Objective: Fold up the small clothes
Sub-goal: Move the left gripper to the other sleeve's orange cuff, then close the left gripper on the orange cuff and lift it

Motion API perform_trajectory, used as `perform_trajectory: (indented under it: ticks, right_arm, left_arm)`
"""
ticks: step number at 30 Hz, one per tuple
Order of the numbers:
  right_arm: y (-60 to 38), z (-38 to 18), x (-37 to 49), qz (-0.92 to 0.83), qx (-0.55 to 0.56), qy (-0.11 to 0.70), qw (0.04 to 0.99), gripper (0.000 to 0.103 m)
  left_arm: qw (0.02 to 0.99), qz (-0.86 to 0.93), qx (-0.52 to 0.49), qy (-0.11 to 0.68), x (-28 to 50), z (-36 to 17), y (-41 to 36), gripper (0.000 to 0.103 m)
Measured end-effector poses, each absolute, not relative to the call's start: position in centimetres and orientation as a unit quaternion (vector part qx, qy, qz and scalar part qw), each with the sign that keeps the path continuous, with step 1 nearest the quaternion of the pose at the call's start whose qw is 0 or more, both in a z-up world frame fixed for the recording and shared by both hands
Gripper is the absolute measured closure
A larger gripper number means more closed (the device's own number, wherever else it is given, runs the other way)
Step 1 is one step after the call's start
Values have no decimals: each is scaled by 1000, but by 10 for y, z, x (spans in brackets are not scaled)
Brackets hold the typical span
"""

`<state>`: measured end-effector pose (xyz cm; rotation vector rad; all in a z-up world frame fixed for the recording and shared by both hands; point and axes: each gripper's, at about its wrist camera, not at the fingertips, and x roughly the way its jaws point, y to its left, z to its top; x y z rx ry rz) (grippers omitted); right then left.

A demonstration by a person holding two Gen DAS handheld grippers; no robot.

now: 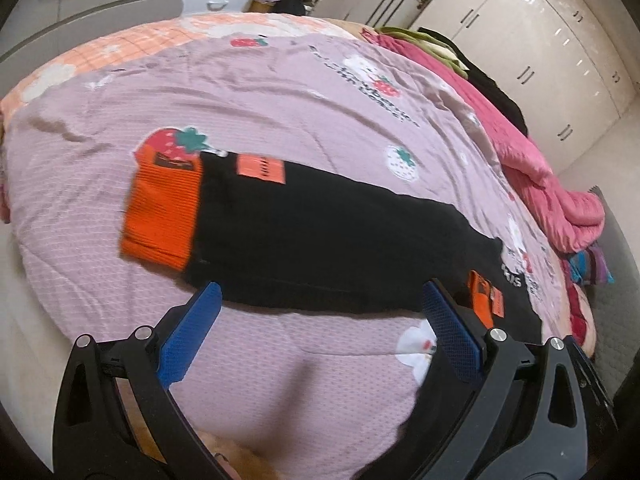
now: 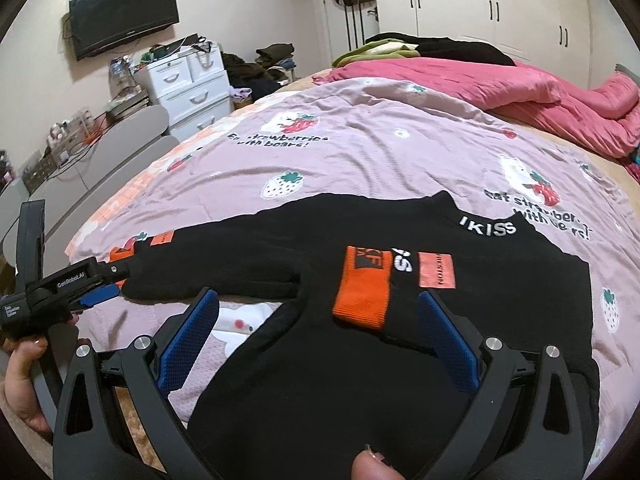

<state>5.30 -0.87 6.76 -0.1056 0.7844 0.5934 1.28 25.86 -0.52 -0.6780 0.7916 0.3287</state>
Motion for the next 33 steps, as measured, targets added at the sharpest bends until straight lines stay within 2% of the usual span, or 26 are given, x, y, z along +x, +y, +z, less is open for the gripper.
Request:
perform_trajectory:
  ticks: [21, 28, 33]
  right_arm:
    - [55, 51, 43, 336, -104, 382, 855, 4]
    - [58, 46, 41, 335, -107, 387, 852, 4]
    - [52, 41, 44, 329, -103, 395, 852, 4]
  left_arm:
    - [829, 210, -370, 363, -16, -19, 316, 9]
    - [809, 212, -391, 384, -13, -38, 328, 9]
    - [811, 219, -401, 365, -11, -42, 333, 9]
